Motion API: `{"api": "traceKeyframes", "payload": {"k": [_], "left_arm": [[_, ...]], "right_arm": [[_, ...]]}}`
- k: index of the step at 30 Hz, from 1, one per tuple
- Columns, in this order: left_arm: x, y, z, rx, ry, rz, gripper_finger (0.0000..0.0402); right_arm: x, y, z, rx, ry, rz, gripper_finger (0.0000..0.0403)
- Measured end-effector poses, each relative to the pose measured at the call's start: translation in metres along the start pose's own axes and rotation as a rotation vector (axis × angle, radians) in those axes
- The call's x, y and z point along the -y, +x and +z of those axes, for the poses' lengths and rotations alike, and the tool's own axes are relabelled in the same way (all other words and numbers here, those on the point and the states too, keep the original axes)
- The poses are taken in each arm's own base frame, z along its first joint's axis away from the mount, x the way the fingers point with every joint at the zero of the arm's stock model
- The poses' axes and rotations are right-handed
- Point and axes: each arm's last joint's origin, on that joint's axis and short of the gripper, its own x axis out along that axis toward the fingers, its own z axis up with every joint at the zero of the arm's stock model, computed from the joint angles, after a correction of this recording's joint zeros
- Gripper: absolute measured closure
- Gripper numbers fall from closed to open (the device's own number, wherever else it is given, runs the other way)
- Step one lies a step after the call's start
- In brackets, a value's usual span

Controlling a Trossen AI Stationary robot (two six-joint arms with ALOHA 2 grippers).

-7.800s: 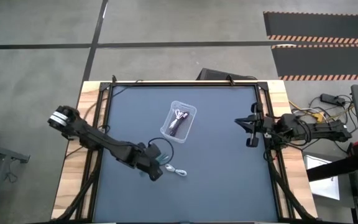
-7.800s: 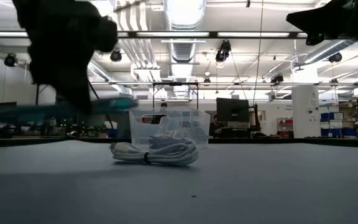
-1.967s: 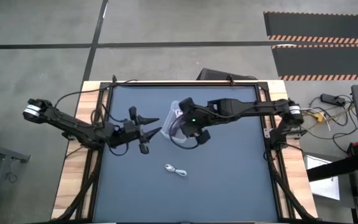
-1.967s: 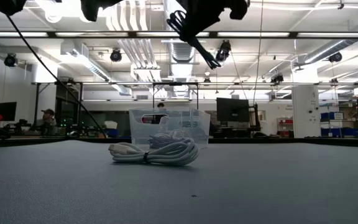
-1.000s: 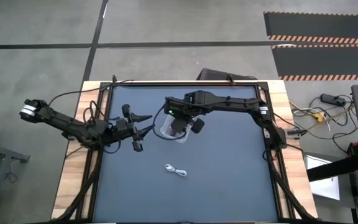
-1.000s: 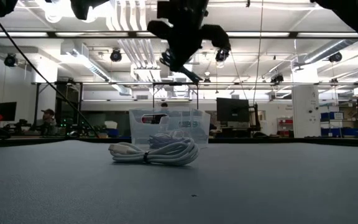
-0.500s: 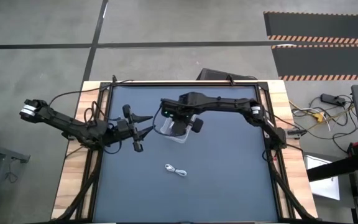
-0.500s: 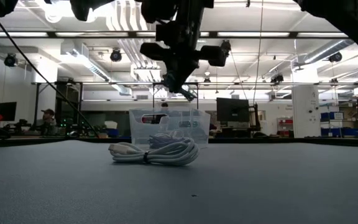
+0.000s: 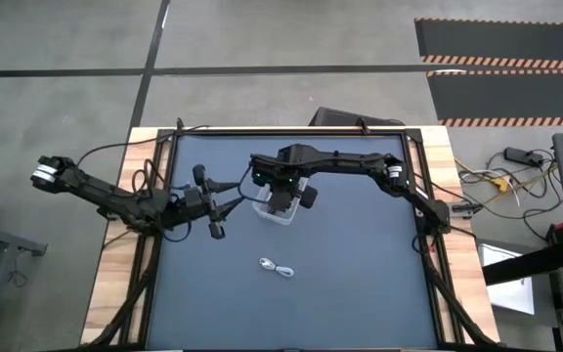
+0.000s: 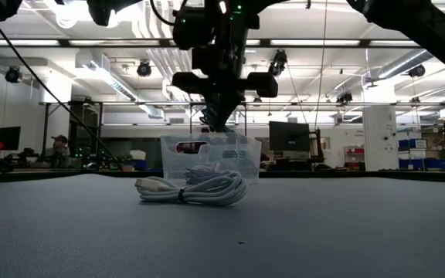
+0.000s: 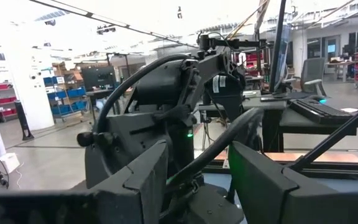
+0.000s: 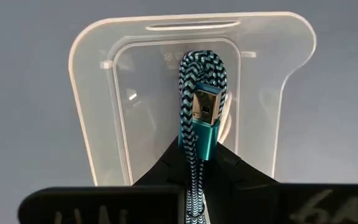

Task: Pick and place USB-C Cables
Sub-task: Put the blue USB cable into the transparent bin

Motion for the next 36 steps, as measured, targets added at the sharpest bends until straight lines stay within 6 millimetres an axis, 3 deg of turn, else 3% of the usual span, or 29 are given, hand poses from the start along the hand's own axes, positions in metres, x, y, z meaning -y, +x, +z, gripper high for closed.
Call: {"api": "traceKeyframes", "payload": {"k": [7,24,36], "left_arm": [[0.0,0.0,0.0,0.0,0.0,-0.001,0.0246],[0.0,0.0,-0.001,-0.011,0.007,-0.003,0.0246],[0.0,0.0,-0.001,-0.012,0.007,-0.004,0.0246]], "right_arm": [[0.002,0.009,-0.005,0.035,0.016,0.031,0.039],[0.002,0.058,-0.009,0.02,0.026,0.149,0.039],[0.001,0.075,-0.01,0.012,0.026,0.181,0.039]]}}
